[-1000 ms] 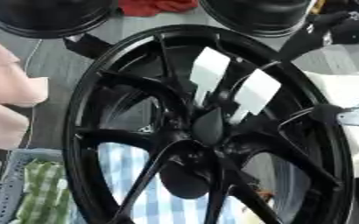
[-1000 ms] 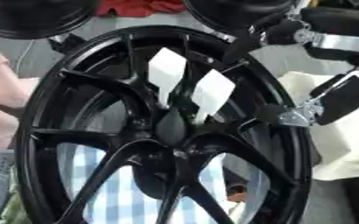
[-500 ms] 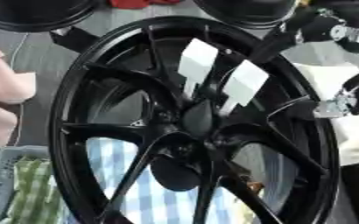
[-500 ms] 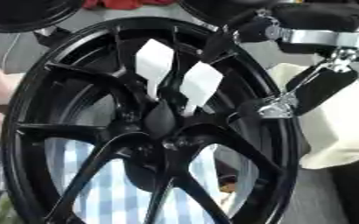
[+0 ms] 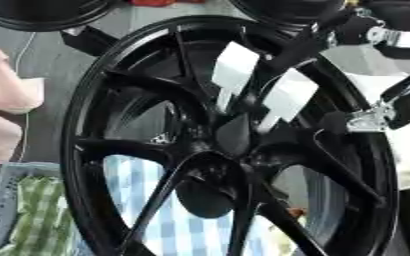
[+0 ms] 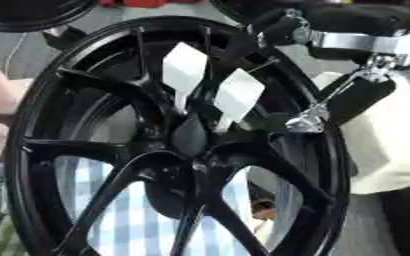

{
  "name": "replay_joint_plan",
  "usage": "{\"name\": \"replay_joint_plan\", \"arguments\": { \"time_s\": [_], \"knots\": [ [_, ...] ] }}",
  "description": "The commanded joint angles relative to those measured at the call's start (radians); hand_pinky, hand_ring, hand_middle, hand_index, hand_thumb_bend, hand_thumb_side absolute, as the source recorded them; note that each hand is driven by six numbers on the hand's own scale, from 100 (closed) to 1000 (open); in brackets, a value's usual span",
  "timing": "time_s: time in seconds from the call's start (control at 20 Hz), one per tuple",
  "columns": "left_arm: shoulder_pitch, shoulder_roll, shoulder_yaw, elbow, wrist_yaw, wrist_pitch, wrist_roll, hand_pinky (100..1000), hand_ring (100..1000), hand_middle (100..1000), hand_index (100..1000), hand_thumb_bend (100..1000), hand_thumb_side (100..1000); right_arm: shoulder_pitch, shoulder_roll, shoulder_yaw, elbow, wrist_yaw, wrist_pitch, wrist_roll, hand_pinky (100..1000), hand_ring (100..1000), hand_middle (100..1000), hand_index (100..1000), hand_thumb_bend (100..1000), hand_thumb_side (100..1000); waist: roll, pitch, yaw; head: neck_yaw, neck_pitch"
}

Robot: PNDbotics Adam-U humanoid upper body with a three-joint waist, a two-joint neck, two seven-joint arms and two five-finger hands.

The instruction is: Pull the pin out of the wheel hub.

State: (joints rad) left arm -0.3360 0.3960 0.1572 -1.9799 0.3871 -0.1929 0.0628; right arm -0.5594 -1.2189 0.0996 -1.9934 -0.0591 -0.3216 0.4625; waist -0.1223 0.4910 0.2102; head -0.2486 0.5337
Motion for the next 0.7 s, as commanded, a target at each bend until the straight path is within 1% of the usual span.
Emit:
{"name": "replay_joint_plan", "arguments": {
  "time_s": [0.05,0.4,0.7],
  "knots": [
    [-0.008,0.01,0.001,-0.02,0.003,0.002,-0.002,844,666,656,769,127,724,-0.01,-0.021,-0.01,-0.007,0.012,0.002,-0.007,837,846,825,870,381,100,0.003,-0.018,0.003,-0.006,-0.017],
    [-0.007,0.007,0.002,-0.02,0.001,0.004,-0.002,845,666,656,768,130,727,-0.004,-0.016,-0.009,-0.007,0.028,0.012,-0.005,833,842,817,860,371,100,-0.006,-0.014,0.01,-0.009,-0.024],
    [-0.007,0.005,0.002,-0.02,0.0,0.006,-0.002,845,665,653,766,131,728,0.005,-0.006,-0.004,-0.007,0.046,0.025,0.005,830,836,794,834,349,100,-0.01,-0.009,0.013,-0.012,-0.022]
  ]
}}
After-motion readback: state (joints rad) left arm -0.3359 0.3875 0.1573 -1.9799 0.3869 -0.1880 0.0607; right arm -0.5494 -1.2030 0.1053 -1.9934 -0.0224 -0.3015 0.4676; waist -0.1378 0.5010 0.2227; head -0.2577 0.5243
